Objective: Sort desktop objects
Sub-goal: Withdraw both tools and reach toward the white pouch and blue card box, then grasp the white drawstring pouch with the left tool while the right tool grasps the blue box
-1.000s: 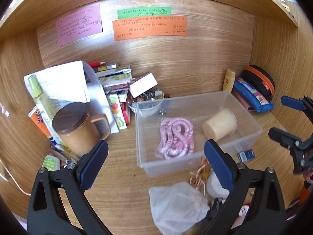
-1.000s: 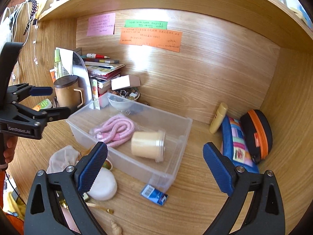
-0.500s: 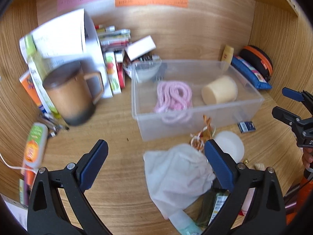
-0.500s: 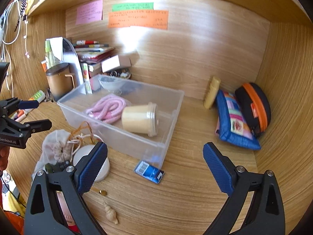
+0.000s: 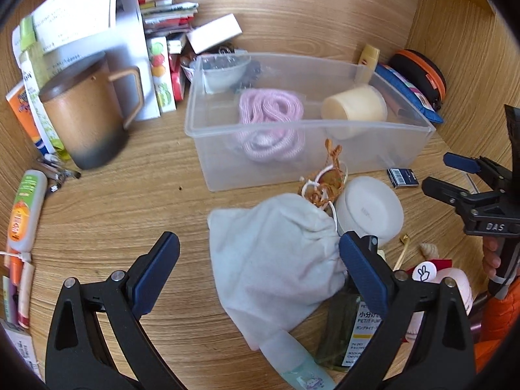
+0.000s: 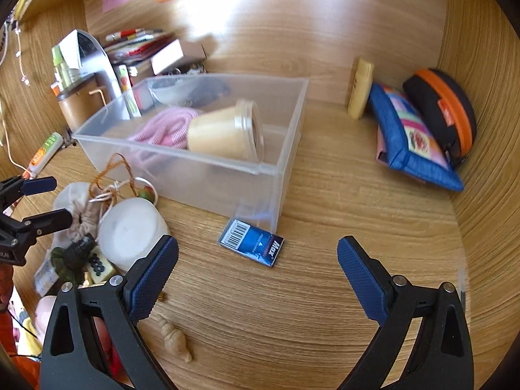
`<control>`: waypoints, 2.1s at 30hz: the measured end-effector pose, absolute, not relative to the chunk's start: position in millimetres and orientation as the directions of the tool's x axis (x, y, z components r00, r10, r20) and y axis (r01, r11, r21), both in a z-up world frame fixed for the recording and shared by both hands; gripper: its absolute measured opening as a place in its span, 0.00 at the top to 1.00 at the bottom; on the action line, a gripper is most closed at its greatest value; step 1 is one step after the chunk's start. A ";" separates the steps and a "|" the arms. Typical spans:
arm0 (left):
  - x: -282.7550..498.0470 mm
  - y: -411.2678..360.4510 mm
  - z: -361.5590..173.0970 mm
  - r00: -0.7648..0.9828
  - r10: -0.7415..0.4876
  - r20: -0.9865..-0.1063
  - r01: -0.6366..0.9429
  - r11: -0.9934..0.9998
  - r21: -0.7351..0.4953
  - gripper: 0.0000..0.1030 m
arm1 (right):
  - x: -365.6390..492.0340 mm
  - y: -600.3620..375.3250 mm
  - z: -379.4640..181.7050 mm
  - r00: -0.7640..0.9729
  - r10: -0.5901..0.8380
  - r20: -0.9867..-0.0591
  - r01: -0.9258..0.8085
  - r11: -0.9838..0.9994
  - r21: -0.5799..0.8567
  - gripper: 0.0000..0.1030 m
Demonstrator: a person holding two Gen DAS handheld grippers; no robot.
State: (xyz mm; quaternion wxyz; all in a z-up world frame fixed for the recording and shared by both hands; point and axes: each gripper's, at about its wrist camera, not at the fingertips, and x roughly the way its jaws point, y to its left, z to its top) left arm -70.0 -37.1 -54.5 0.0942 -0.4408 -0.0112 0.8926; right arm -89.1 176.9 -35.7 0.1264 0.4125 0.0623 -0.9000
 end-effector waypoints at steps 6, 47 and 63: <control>-72.3 -35.4 -62.4 -0.560 0.235 -0.795 -0.188 -0.970 -0.154 0.03 | -98.3 176.0 -47.2 -0.582 -0.186 -0.792 0.258 -0.965 0.037 0.05; -83.0 -19.9 -75.6 -0.623 0.082 -0.778 -0.166 -0.986 0.029 0.24 | -115.0 171.8 -70.4 -0.585 -0.185 -0.790 0.281 -0.960 0.016 0.51; -79.4 -37.1 -64.8 -0.645 0.120 -0.755 -0.120 -0.991 -0.055 0.47 | -90.7 193.9 -57.0 -0.613 -0.247 -0.750 0.265 -0.959 0.098 0.52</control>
